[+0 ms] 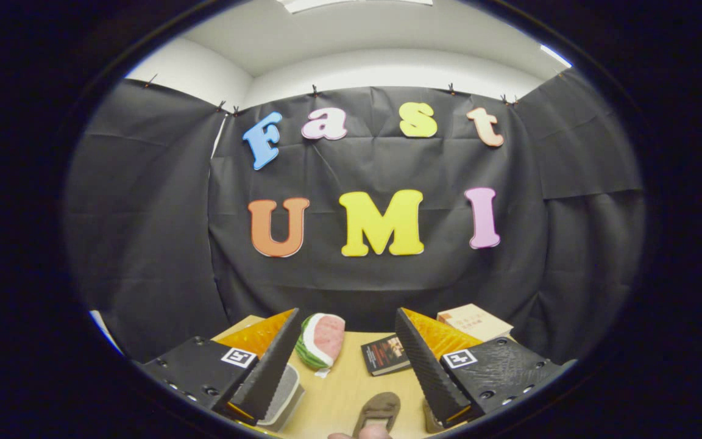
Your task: Open the storage box then place both shoes into the box .Put the left shoe in first, then the right shoe, with the right side of both shoes facing outward in a uniform manner.
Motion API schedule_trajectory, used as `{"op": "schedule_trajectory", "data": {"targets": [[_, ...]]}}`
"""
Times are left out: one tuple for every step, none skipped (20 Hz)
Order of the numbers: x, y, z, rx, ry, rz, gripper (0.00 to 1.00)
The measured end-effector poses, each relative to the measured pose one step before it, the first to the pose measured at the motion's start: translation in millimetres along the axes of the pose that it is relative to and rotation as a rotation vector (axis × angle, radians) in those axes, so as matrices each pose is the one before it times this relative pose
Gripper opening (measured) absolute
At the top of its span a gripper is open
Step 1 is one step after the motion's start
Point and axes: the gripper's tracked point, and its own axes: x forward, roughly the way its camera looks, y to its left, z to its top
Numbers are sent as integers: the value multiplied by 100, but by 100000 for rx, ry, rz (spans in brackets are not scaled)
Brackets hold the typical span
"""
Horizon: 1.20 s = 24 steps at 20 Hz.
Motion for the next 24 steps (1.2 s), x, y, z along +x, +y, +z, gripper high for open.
{"op": "schedule_trajectory", "data": {"targets": [[62, 649, -1371, 1352, 2361, 2364, 95], [28, 578, -1382, 1277, 2768, 2304, 94], [42, 447, -1444, 1892, 2459, 2013, 95], [122, 400, -1425, 2291, 2425, 1746, 95], [206, 475, -1588, 2481, 2478, 1766, 96], [222, 504, -1558, 2488, 2498, 1814, 96], [529, 531, -1606, 2727, 2849, 1792, 95], [446, 637, -1635, 4041, 3250, 2631, 96], [649, 813, -1977, 4000, 4340, 2798, 96], [720, 392, -1776, 3259, 4012, 2076, 95], [723, 168, -1593, 2477, 3249, 1564, 96], [709, 111, -1189, 1454, 2547, 914, 96], [743, 40, -977, 1517, 2031, 1230, 96], [994, 75, -1051, 1258, 2336, 951, 96], [837, -87, -980, 715, 2379, 905, 96], [757, -60, -980, 1298, 2239, 831, 96], [518, -101, -685, 2109, 1578, 1099, 96], [522, -167, -502, 2397, 1044, 977, 96], [397, -203, -642, 2952, 1295, 986, 96], [202, -52, -513, 3547, 1199, 1768, 96], [412, -92, -374, 3800, 1107, 1557, 96], [277, -73, -382, 3789, 1591, 1672, 96], [541, -90, -505, 4126, 1416, 1406, 96], [375, -56, -225, 4285, 1301, 1321, 96]]}}
